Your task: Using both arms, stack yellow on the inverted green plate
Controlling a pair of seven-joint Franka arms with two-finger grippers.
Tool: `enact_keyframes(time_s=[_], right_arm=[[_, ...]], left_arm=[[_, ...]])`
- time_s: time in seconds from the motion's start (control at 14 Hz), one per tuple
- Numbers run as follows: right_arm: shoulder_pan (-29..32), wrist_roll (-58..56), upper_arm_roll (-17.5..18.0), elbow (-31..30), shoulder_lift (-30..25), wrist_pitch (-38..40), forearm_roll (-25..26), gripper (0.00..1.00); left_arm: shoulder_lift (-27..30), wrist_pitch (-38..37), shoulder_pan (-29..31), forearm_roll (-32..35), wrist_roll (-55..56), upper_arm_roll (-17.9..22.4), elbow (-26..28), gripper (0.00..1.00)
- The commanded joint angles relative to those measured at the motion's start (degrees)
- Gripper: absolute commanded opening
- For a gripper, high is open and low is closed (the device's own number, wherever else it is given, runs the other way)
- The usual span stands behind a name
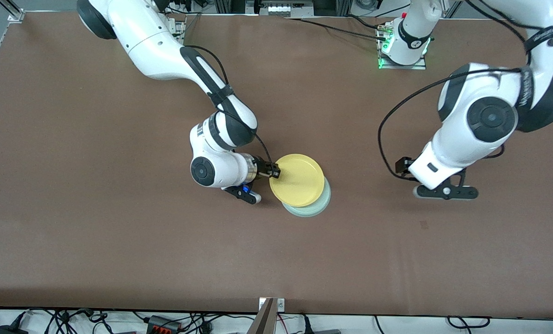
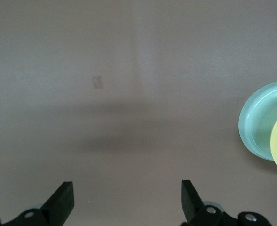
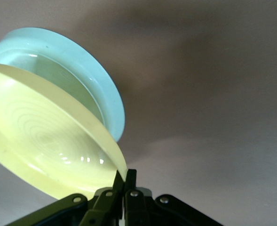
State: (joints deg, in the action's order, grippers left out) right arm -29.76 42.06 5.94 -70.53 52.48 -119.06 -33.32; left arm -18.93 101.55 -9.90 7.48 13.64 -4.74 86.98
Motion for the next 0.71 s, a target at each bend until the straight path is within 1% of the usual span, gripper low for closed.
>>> enact_keyframes(time_s=[0.0, 0.14, 0.29, 0.43, 0.57, 0.64], right_arm=[[-0.2, 1.1, -0.4, 2.2, 1.6, -2.2, -5.5, 0.0], [-0.4, 1.3, -0.4, 2.2, 2.2, -3.0, -7.2, 0.0], [-0.7, 1.4, -0.4, 2.1, 2.8, -3.3, -7.4, 0.0], [-1.0, 1.8, -0.4, 2.0, 3.6, -3.4, -7.3, 0.0], [-1.3, 2.0, -0.4, 1.9, 4.0, -3.9, -7.3, 0.0], [-1.8, 1.9, -0.4, 1.6, 4.0, -5.0, -7.3, 0.0]], left_arm=[[6.0, -2.1, 0.3, -1.5, -2.5, -0.5, 1.7, 1.0], [9.0, -4.4, 2.0, -2.0, -4.8, -0.6, 1.7, 1.0], [11.0, -5.7, 3.7, -3.7, -7.1, -0.5, 2.1, 1.0], [12.4, -5.8, 5.3, -3.8, -7.8, -0.5, 3.3, 1.0], [14.3, -5.2, 6.2, -4.2, -8.1, -0.6, 7.2, 0.98], [14.7, -3.8, 6.6, -6.1, -8.7, -0.5, 9.2, 0.97]])
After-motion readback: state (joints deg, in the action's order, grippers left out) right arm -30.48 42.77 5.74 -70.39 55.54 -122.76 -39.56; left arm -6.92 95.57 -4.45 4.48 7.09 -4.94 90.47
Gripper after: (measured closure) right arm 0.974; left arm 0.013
